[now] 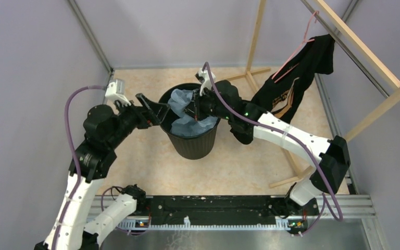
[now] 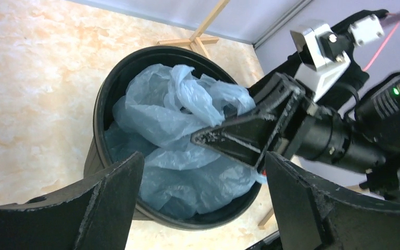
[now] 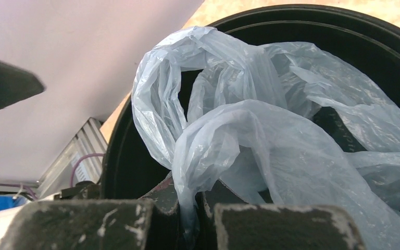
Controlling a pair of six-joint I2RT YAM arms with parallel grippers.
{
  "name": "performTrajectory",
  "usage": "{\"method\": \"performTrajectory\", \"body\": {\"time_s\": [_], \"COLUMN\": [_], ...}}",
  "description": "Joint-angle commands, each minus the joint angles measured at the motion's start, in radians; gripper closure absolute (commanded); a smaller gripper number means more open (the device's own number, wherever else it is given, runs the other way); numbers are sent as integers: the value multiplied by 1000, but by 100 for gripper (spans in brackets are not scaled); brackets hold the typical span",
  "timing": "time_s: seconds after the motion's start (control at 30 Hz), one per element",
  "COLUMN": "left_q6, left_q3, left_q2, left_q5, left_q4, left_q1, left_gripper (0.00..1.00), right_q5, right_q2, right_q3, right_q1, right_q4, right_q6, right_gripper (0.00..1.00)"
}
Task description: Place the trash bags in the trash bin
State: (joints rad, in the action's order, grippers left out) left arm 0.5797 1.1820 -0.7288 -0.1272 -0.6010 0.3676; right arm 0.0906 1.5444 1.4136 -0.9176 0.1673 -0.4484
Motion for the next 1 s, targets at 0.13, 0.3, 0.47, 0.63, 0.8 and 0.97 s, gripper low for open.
{"method": "performTrajectory", "body": {"time_s": [0.13, 0.3, 0.47, 0.63, 0.8, 0.97], "left_q6": [80, 77, 24, 0, 2, -39], "left_q3": [120, 90, 133, 102, 64, 48], "left_q2": [-229, -290, -355, -361, -362, -297], "left_q5": [-50, -111, -78, -67, -68, -3], "left_q4": [58, 142, 86, 106, 120, 123], "left_q1": [-2, -1, 14, 42, 60, 59], "left_gripper": [15, 21, 35, 43, 58, 74], "right_q5": [61, 73, 54, 45, 48, 51], "right_q2": [-45, -49, -76, -91, -85, -92], "right_q3": [-41, -45, -57, -58, -50, -32], "right_q1": [5, 5, 5, 5, 5, 5], "right_q4": [-92, -81, -73, -72, -65, 26], "right_q6": [-57, -55, -43, -26, -17, 71], "right_gripper": [100, 100, 100, 98, 94, 75]}}
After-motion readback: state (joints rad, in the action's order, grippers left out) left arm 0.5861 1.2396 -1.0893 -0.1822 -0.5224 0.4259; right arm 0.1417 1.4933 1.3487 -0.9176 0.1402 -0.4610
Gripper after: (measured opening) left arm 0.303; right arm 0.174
